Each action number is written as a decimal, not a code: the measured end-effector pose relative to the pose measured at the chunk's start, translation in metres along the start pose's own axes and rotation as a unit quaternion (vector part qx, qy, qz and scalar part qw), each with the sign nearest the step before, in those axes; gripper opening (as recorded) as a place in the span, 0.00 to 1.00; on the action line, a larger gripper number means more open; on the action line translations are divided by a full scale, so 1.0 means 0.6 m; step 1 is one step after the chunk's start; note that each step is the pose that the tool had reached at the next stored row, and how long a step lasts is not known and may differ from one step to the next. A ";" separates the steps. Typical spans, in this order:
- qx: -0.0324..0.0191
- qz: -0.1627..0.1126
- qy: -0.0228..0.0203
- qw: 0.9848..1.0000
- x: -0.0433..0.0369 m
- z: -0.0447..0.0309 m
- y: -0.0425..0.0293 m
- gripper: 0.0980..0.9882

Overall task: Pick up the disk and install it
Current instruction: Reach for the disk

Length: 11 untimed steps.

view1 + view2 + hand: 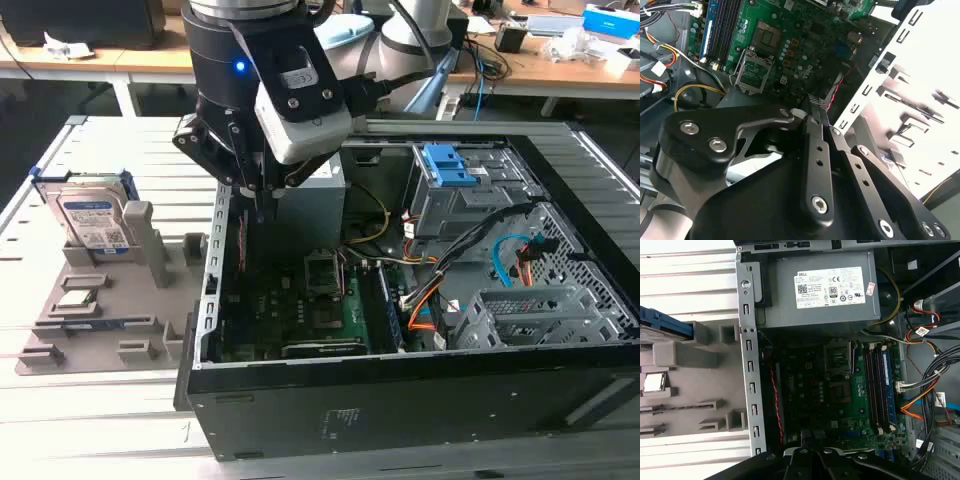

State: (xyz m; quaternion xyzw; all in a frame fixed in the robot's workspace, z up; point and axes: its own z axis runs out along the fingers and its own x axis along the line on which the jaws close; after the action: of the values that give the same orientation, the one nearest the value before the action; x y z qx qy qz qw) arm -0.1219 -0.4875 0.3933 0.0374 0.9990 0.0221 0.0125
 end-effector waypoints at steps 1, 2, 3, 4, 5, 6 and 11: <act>0.000 0.000 0.000 1.000 0.004 0.000 -0.001 0.01; 0.000 0.000 0.000 1.000 0.008 0.000 -0.001 0.01; 0.000 0.000 0.000 1.000 0.013 0.000 -0.001 0.01; 0.000 0.000 0.000 1.000 0.016 0.000 -0.002 0.01; 0.000 0.000 0.000 1.000 0.021 -0.001 -0.002 0.01; 0.000 0.000 0.000 1.000 0.025 -0.001 -0.002 0.01; 0.000 0.000 0.000 1.000 0.047 -0.001 -0.004 0.01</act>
State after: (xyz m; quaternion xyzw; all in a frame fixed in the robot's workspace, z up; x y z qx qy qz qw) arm -0.1499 -0.4877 0.3933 0.0374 0.9990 0.0221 0.0125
